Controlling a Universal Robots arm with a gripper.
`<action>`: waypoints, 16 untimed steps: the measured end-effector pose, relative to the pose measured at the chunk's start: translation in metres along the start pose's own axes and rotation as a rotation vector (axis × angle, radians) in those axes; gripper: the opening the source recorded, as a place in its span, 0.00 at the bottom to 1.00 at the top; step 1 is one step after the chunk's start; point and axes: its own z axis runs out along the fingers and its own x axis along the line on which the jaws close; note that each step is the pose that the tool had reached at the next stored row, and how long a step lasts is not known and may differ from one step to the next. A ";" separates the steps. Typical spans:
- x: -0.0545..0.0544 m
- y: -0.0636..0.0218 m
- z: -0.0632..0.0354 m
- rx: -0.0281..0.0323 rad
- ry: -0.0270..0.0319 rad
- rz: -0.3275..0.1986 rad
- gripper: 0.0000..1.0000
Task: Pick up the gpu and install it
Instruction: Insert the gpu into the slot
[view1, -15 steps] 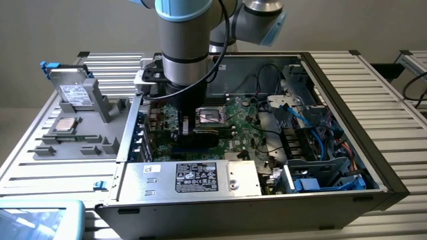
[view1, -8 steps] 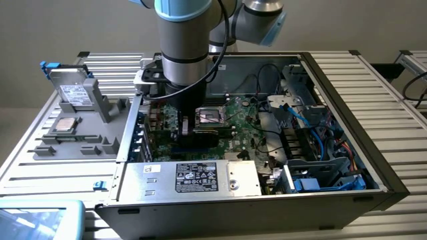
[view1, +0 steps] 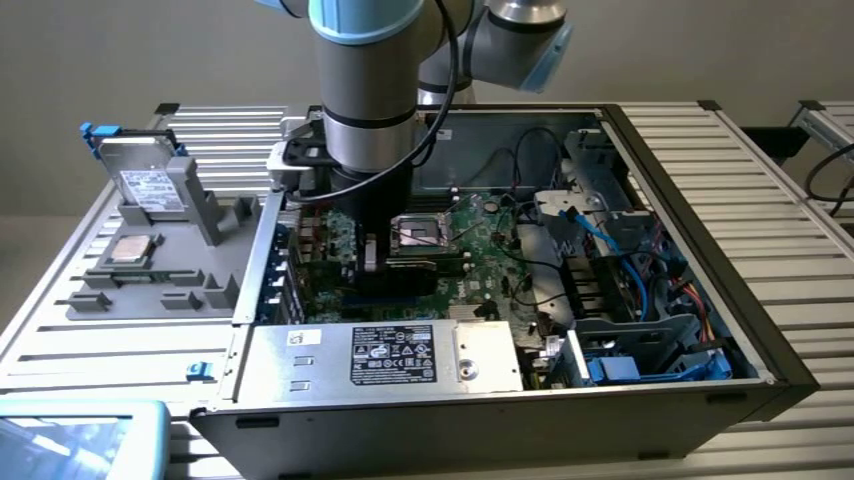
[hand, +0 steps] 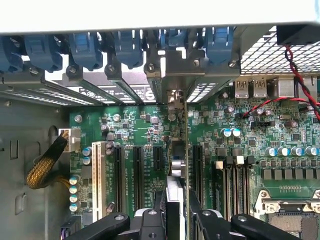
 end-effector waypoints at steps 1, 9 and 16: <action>0.000 0.0000 0.0000 -0.0001 0.0002 0.000 0.29; -0.002 0.0003 0.0000 0.0001 0.0026 0.000 0.29; -0.002 0.0003 0.0000 0.0001 0.0029 0.000 0.29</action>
